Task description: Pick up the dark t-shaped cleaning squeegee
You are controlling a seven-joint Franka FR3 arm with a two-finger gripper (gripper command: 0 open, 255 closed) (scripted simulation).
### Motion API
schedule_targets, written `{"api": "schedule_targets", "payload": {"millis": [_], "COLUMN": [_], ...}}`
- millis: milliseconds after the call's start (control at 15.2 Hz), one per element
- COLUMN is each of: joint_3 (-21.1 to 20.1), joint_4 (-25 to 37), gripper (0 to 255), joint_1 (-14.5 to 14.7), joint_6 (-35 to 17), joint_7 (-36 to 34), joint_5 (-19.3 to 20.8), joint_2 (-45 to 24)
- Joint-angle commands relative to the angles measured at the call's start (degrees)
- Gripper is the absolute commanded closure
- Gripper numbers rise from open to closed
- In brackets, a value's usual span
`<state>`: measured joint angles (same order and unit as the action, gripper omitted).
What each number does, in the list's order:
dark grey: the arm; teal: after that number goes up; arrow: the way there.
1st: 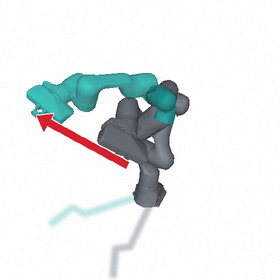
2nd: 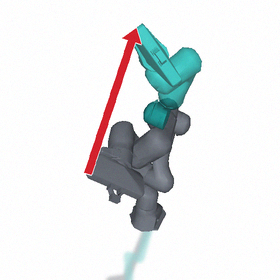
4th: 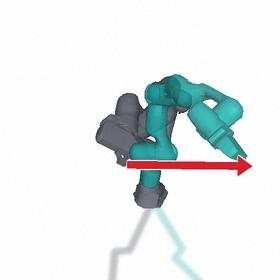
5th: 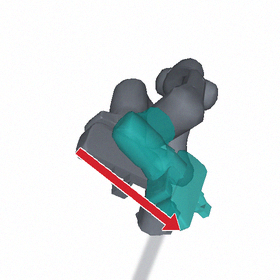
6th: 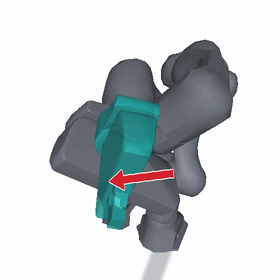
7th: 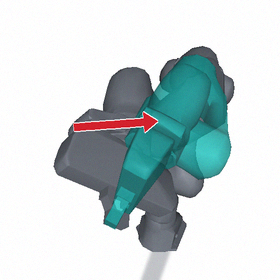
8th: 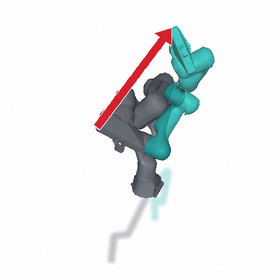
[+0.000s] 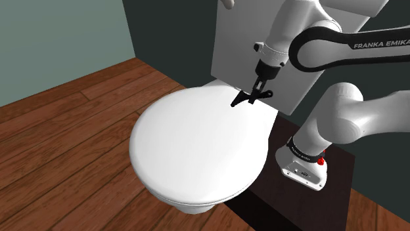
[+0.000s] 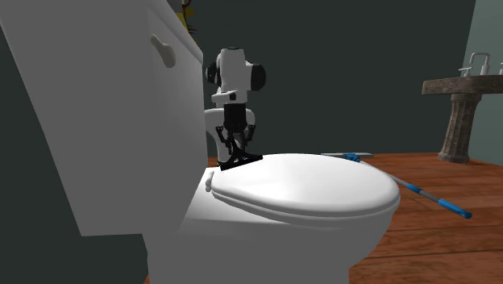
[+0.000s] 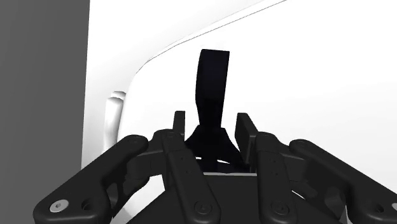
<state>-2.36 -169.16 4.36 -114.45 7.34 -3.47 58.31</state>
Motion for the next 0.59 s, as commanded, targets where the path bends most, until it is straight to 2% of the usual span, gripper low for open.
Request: {"api": "schedule_targets", "payload": {"millis": [0, 396, 528], "joint_3": [0.0, 0.2, 0.2], "joint_4": [1.6, 5.9, 6.1], "gripper": [255, 255, 255], "joint_1": [0.0, -0.2, -0.2], "joint_6": [2.1, 7.1, 7.2], "joint_7": [-0.1, -0.2, -0.2], "joint_5": [0.1, 0.3, 0.3], "joint_2": [0.4, 1.1, 1.1]}}
